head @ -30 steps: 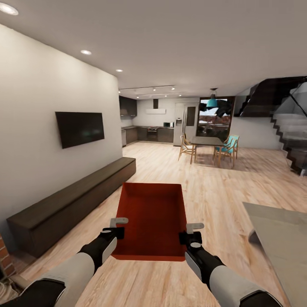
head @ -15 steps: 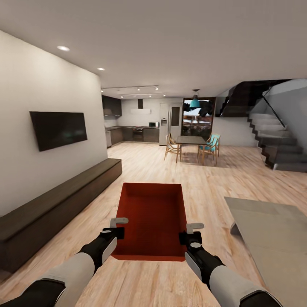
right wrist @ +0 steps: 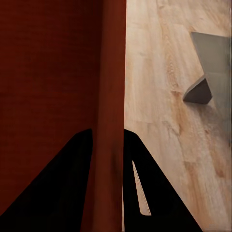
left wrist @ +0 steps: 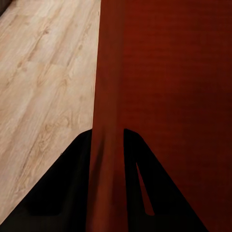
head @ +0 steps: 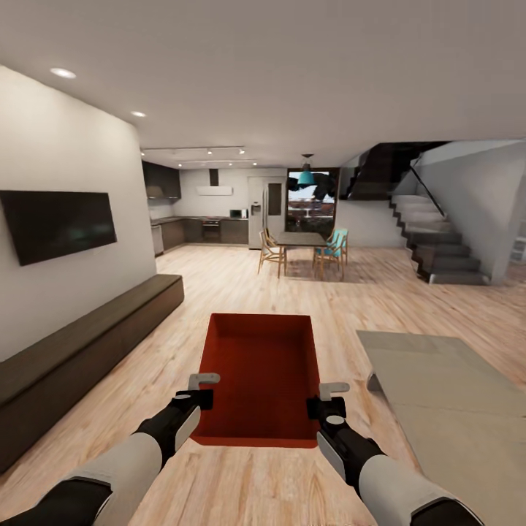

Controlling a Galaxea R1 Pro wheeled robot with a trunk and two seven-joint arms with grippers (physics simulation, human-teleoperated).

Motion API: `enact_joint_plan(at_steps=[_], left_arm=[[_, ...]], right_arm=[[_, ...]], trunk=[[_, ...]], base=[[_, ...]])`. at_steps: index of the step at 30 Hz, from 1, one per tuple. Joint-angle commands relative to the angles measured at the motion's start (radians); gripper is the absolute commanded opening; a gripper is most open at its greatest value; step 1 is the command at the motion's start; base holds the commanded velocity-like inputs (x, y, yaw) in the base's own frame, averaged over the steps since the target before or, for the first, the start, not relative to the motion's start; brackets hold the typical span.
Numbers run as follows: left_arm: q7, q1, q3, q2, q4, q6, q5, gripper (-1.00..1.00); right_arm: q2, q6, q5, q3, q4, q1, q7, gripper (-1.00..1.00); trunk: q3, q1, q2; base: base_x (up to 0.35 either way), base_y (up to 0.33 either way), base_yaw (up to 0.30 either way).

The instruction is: Move the two storage containers from the living room to the garage. In the garage, place one container on the floor and stack the other container on top of it (either order is fine).

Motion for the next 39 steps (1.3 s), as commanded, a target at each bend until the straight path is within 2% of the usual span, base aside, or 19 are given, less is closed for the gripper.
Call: enact_joint_plan(at_steps=[1,9,16,17,18,21,39], left_arm=[[0.012,-0.001,0.065,0.002,-0.006,-0.056,-0.017,-1.0],[0.012,-0.001,0.066,0.002,-0.004,-0.056,-0.016,-1.0],[0.011,-0.001,0.066,0.004,0.01,-0.056,-0.016,-1.0],[0.011,-0.001,0.066,0.008,0.012,-0.056,-0.016,-1.0],[0.011,-0.001,0.064,0.024,0.016,-0.057,-0.016,-1.0],[0.011,-0.001,0.064,0.029,0.017,-0.057,-0.016,-1.0],[0.011,-0.001,0.064,0.031,0.017,-0.058,-0.016,-1.0]], right_arm=[[-0.016,-0.006,-0.017,-0.06,0.003,-0.001,-0.061,-1.0],[-0.016,-0.007,-0.017,-0.06,0.004,-0.001,-0.061,-1.0],[-0.016,-0.007,-0.017,-0.06,0.004,-0.001,-0.059,-1.0],[-0.016,-0.007,-0.017,-0.06,0.004,-0.001,-0.059,-1.0],[-0.016,-0.007,-0.017,-0.06,0.004,-0.001,-0.059,-1.0],[-0.016,-0.006,-0.017,-0.06,0.004,-0.001,-0.058,-1.0],[-0.016,-0.007,-0.017,-0.06,0.004,-0.001,-0.059,-1.0]], trunk=[[-0.002,0.0,-0.001],[-0.002,0.0,-0.001],[-0.002,0.0,-0.001],[-0.002,0.0,-0.001],[-0.002,0.0,-0.001],[-0.002,0.0,-0.001],[-0.002,0.0,-0.001]], base=[[0.0,0.0,-0.242],[0.119,0.0,-0.162],[0.309,0.0,-0.009],[0.319,0.0,-0.001],[0.32,0.0,0.0],[0.32,0.0,0.0],[0.321,0.0,0.0]])
